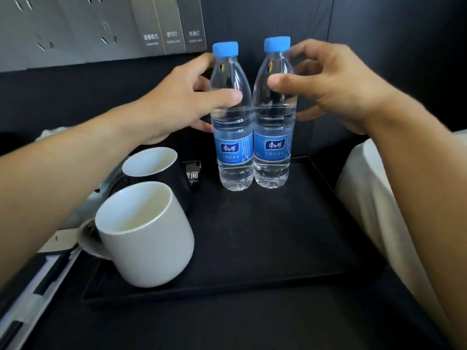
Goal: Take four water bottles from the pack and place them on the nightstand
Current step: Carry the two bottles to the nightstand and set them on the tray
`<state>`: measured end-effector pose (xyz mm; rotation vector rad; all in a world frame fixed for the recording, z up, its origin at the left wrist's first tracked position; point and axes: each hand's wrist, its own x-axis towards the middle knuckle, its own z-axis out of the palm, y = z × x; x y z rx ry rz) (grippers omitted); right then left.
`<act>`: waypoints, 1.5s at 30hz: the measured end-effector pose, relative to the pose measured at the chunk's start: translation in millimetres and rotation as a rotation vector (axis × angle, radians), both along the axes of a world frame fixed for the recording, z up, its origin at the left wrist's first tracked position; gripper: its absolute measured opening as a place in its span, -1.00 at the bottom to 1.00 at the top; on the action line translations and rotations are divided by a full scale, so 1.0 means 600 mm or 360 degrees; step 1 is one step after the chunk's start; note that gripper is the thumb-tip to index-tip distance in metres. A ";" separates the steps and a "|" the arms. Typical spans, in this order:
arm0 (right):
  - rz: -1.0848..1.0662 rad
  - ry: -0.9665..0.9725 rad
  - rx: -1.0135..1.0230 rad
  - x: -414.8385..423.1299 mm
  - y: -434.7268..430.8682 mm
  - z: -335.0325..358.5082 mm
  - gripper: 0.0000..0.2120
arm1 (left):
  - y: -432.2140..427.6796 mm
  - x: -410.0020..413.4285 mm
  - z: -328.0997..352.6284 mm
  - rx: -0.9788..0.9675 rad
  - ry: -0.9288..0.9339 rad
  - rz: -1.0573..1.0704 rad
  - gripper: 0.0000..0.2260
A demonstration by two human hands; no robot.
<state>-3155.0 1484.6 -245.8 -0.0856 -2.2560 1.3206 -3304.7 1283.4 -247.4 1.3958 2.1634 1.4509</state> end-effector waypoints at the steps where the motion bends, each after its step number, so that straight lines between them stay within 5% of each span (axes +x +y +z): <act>1: -0.0012 -0.0001 0.0004 -0.001 -0.002 0.001 -0.69 | -0.001 0.000 -0.001 0.0013 0.0008 0.0026 -0.64; 16: -0.0418 0.0203 0.0247 -0.020 -0.018 -0.011 -0.52 | -0.001 0.015 -0.008 0.0011 -0.0033 0.0155 -0.65; 41: -0.0436 0.0165 0.0372 -0.025 -0.019 -0.025 -0.55 | -0.002 0.036 -0.010 0.0051 -0.0082 0.0205 -0.62; 45: -0.0510 0.0167 0.0478 -0.020 -0.021 -0.028 -0.47 | -0.003 0.044 -0.010 0.0122 0.0139 0.0340 -0.45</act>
